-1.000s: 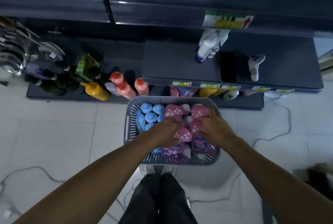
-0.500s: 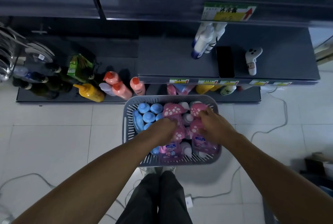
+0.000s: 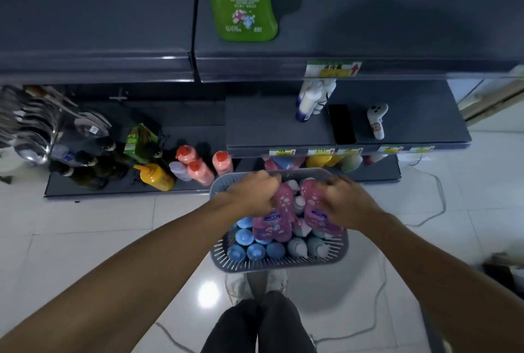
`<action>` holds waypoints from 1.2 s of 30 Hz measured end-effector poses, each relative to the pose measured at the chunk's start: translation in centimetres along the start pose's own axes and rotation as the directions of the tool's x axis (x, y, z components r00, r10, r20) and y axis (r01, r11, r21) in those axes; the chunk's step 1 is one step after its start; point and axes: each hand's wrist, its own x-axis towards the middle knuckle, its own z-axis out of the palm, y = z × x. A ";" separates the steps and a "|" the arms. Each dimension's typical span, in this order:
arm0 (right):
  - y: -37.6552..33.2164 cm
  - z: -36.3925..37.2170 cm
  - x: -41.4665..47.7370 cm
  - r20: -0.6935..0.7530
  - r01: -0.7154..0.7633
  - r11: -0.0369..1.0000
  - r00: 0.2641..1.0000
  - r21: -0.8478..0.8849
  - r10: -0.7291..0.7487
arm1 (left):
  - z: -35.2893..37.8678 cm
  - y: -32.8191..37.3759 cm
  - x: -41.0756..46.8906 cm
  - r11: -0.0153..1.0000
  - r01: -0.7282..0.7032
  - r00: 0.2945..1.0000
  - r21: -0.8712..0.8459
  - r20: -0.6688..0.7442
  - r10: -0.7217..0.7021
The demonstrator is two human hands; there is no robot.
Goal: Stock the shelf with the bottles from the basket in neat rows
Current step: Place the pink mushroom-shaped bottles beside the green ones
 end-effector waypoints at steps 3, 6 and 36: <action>-0.9 -3.4 -1.3 -0.066 -0.012 1.000 0.998 -0.017 0.011 | -4.1 0.7 -1.4 0.999 -0.036 0.998 0.034 -0.047 0.037; -1.7 -6.6 -2.6 -0.155 -0.012 0.999 0.988 -0.051 0.005 | -8.4 1.3 -2.9 0.995 -0.050 0.993 0.084 -0.101 0.059; 6.1 -31.4 -8.5 -0.560 0.134 0.991 0.819 -0.026 -0.125 | -34.8 10.3 -4.1 0.995 -0.036 0.835 0.092 -0.544 0.080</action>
